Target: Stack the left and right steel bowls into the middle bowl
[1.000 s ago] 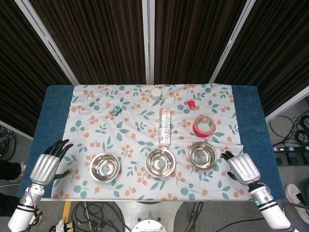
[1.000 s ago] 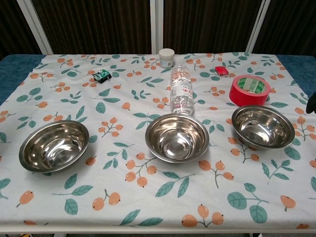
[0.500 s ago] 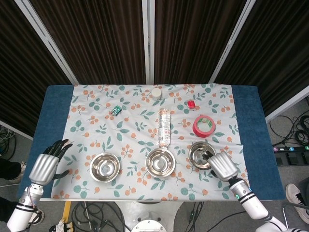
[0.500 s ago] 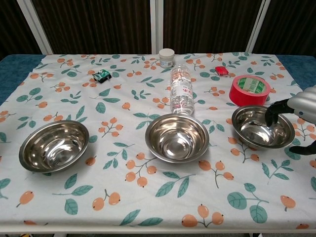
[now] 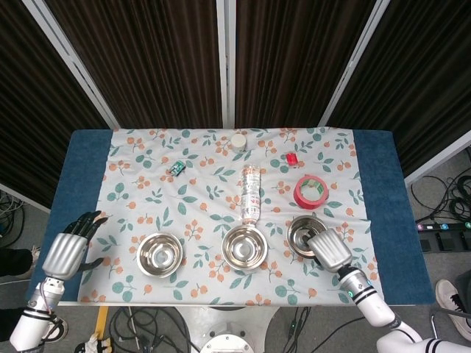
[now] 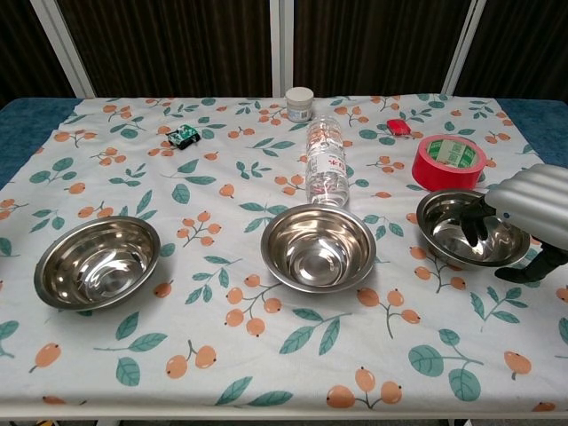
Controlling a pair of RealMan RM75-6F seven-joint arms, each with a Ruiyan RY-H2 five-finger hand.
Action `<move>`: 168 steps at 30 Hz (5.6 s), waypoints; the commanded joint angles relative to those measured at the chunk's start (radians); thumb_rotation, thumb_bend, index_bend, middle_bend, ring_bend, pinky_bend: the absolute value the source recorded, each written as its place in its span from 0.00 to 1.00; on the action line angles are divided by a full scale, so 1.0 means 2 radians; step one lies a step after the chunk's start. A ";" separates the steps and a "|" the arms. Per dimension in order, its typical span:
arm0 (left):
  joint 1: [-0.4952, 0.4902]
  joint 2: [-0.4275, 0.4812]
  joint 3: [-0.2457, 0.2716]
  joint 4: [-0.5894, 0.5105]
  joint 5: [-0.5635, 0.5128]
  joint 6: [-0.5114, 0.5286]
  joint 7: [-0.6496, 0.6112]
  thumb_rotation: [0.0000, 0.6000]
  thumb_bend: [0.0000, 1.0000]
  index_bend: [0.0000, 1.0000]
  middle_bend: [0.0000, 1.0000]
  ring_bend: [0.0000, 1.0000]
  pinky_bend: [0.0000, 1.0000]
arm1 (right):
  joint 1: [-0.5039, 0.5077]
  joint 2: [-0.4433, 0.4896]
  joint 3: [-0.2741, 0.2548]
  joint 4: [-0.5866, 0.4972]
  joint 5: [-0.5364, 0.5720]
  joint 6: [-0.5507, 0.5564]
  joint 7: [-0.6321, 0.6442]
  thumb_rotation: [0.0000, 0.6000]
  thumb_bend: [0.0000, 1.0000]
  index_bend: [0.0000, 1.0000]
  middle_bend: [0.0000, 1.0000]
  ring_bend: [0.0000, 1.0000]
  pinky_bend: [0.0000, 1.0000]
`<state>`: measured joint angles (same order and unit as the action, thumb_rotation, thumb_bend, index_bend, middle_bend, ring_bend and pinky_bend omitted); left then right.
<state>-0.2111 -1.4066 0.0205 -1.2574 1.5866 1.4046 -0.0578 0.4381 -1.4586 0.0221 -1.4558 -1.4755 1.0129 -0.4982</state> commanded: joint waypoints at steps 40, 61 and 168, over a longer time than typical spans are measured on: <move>0.000 -0.002 -0.006 0.012 -0.011 0.000 -0.016 1.00 0.09 0.20 0.19 0.12 0.29 | 0.054 0.003 0.019 -0.083 0.002 0.003 -0.057 1.00 0.40 0.65 0.59 0.94 1.00; 0.004 0.001 -0.009 0.031 -0.017 0.001 -0.044 1.00 0.09 0.20 0.19 0.12 0.29 | 0.123 -0.067 0.030 -0.105 0.049 -0.056 -0.147 1.00 0.20 0.59 0.55 0.94 1.00; -0.129 -0.116 0.089 0.173 0.199 -0.016 0.170 1.00 0.30 0.73 0.74 0.90 0.95 | 0.024 0.208 0.078 -0.165 0.100 0.100 0.100 1.00 0.00 0.38 0.53 0.93 1.00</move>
<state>-0.4692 -1.6377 0.1979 -0.9113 1.9847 1.3709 0.2825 0.4868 -1.0422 0.1782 -1.7858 -1.2747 1.2123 -0.2986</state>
